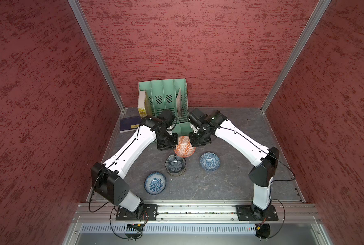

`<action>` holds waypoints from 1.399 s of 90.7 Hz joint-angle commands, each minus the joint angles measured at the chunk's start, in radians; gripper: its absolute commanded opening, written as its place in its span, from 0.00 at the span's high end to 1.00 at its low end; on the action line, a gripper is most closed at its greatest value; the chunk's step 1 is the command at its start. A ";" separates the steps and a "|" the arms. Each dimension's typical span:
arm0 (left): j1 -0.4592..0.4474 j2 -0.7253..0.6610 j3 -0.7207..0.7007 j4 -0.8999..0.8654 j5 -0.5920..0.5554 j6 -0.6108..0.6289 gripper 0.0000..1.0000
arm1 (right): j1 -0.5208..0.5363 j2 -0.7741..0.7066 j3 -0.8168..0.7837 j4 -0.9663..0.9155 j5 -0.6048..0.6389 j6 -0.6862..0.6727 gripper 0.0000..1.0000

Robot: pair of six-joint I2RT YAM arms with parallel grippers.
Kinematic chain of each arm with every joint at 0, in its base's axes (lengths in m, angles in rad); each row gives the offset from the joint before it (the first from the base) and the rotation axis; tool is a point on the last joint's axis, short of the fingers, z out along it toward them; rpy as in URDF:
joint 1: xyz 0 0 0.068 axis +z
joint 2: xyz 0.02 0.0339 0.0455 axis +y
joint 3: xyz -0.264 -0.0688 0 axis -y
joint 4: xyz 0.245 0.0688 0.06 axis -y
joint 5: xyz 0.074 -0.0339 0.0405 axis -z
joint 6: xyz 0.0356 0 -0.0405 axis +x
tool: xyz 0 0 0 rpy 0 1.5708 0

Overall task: Stack the bowls
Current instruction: Pick up the bowl from the center of the board, then place the bowl on the bowl.

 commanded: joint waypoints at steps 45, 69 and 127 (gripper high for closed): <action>0.044 -0.177 -0.080 -0.017 -0.087 -0.011 0.13 | -0.140 -0.063 -0.122 -0.001 -0.114 -0.048 1.00; 0.149 -0.315 -0.257 0.000 -0.037 0.013 0.13 | -0.274 -0.194 -0.348 0.030 -0.144 -0.078 1.00; 0.256 -0.407 -0.387 0.014 -0.005 0.057 0.13 | -0.345 -0.306 -0.663 0.214 -0.192 -0.065 1.00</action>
